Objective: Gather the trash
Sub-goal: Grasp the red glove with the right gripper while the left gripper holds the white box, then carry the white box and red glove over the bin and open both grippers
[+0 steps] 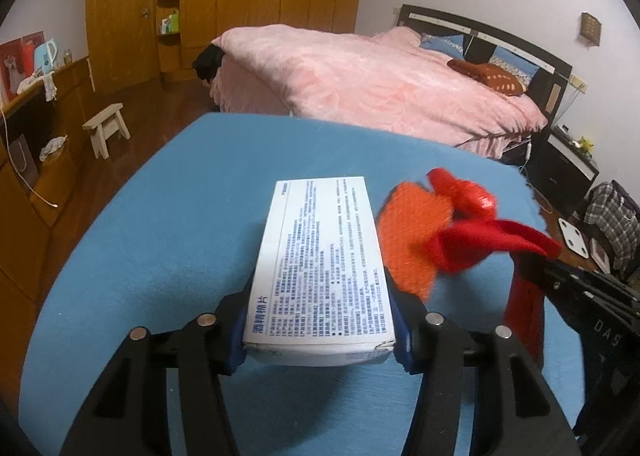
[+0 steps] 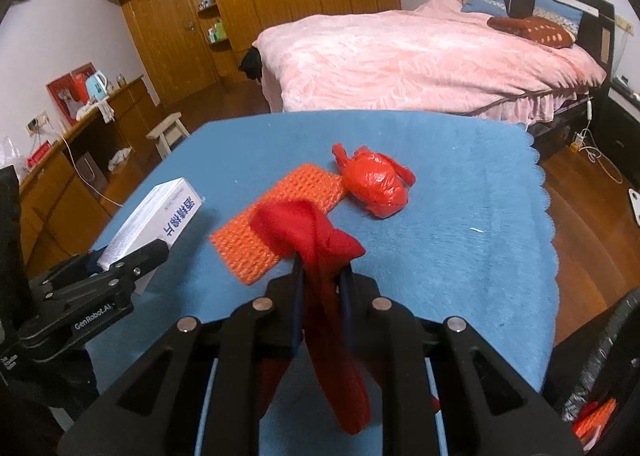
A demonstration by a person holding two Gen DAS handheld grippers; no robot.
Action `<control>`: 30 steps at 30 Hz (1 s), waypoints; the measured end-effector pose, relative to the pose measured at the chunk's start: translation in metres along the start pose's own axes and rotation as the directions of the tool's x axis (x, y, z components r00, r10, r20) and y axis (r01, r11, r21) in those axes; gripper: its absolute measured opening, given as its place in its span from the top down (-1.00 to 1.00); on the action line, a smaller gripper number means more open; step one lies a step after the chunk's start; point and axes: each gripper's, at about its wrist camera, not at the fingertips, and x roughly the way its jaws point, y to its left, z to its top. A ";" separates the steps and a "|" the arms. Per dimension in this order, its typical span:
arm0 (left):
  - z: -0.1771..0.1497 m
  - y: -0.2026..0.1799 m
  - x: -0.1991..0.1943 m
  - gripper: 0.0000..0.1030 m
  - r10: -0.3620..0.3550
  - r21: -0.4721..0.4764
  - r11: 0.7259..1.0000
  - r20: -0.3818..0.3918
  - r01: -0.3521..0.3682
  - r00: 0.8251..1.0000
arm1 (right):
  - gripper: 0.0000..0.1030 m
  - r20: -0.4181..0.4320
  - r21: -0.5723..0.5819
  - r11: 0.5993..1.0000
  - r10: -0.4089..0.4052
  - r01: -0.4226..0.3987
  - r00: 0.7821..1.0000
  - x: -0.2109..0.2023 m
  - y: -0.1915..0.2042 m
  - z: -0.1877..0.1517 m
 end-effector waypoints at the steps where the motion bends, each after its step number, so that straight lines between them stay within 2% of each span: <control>1: 0.001 -0.002 -0.003 -0.08 -0.003 0.003 1.000 0.004 0.003 1.000 | 0.71 0.008 0.007 1.000 0.006 -0.006 1.000 -0.005 -0.001 0.000; 6: 0.005 -0.017 -0.019 -0.08 -0.018 0.009 1.000 0.013 0.018 1.000 | 0.71 0.043 0.024 1.000 0.016 -0.017 0.999 -0.030 -0.006 0.003; 16: 0.009 -0.050 -0.044 -0.08 -0.025 0.050 0.998 0.032 0.023 0.999 | 0.70 0.103 0.032 0.999 -0.017 0.014 0.995 -0.078 -0.021 0.004; 30: 0.001 -0.120 -0.081 -0.08 -0.125 0.166 0.979 0.049 0.116 0.991 | 0.70 0.163 0.086 0.989 -0.134 0.121 0.977 -0.157 -0.065 -0.019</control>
